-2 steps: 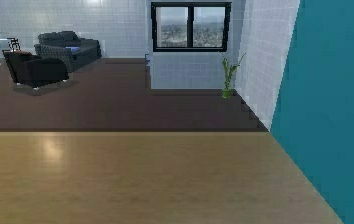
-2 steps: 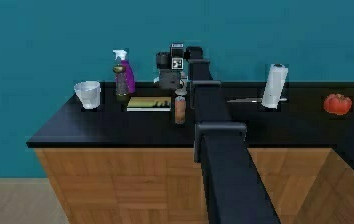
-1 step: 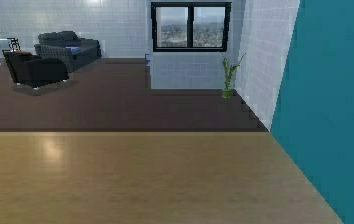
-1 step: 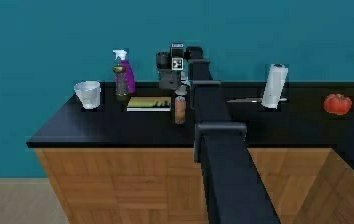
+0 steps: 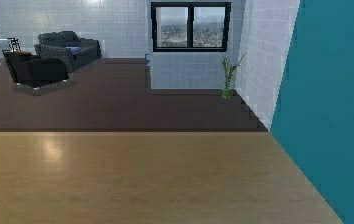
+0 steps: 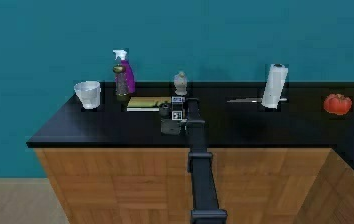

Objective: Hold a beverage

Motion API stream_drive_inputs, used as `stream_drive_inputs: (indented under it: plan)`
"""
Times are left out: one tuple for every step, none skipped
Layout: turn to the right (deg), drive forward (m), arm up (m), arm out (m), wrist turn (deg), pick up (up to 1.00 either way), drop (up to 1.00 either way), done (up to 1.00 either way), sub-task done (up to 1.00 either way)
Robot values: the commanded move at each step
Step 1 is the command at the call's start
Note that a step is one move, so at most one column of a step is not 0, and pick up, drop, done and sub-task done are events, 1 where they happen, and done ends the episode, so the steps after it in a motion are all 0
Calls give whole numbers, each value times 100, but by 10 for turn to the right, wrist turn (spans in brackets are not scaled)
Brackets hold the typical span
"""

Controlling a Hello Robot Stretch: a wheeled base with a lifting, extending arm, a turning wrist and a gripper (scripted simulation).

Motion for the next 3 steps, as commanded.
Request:
stream_drive_inputs:
  plan:
    - [0, 0, 0, 0, 0, 100, 0, 0, 0]
    - [0, 0, 10, 0, 0, 0, 0, 0, 0]
    - [0, 0, 0, 0, 0, 0, 0, 100, 0]
